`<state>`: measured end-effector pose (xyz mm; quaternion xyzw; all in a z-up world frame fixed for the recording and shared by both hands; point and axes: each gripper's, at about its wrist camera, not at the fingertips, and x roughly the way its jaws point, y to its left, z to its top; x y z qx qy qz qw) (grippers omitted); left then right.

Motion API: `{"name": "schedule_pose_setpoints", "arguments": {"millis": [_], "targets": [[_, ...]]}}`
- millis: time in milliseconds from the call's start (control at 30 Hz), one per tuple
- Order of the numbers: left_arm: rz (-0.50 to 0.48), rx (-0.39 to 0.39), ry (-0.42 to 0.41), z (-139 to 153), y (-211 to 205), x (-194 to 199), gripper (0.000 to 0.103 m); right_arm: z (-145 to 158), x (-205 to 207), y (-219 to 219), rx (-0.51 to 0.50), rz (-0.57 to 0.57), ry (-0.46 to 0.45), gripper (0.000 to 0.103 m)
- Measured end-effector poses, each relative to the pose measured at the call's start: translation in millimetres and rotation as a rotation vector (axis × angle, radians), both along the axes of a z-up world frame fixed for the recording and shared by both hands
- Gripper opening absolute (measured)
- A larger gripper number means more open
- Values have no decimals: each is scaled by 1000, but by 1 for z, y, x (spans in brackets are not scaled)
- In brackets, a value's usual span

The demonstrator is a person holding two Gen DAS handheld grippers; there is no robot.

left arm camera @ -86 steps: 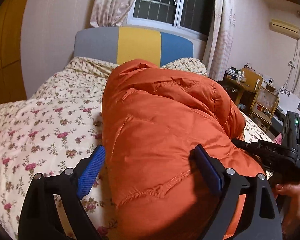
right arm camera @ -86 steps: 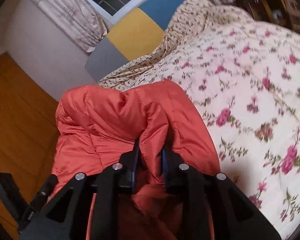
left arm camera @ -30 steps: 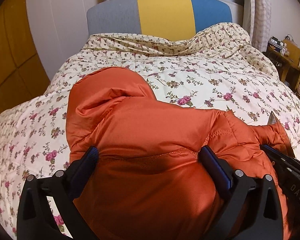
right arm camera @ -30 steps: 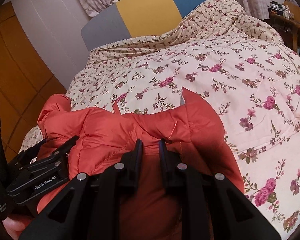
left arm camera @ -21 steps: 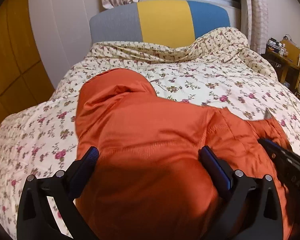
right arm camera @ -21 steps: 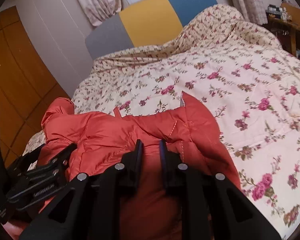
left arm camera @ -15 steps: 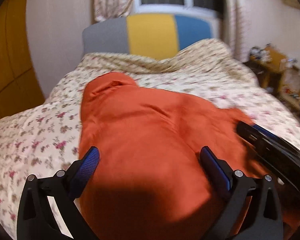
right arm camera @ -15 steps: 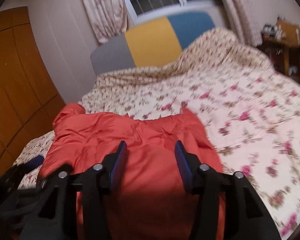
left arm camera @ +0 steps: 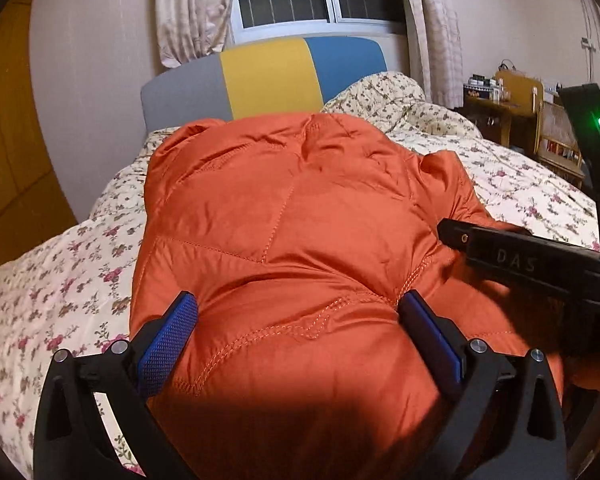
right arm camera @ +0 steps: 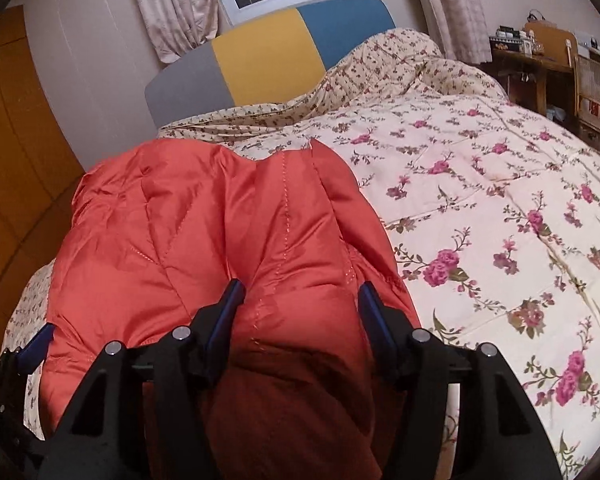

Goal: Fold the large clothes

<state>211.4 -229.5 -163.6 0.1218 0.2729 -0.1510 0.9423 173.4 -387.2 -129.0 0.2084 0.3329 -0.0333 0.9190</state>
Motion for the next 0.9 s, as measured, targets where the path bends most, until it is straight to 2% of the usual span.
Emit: {"name": "schedule_pose_setpoints", "arguments": {"millis": [167,367,500,567,667,733,833,900], "targets": [[-10,-15,1,6,6,-9,100,6,-14,-3,32,-1,-11,61],[-46,-96,30,11,33,-39,100,15,-52,-13,146,-7,-5,67],[-66,-144,72,14,46,-57,100,23,-78,-7,145,-1,3,68],[-79,-117,71,12,45,-61,100,19,-86,0,110,0,31,69],[-100,-22,86,0,33,-61,100,7,-93,13,11,11,47,70],[-103,21,69,-3,28,-64,100,3,-92,13,16,18,56,71],[-129,-4,114,5,34,-62,100,11,-88,0,102,33,76,75],[-144,-50,147,16,44,-56,100,17,-86,-9,137,34,70,83]]}}
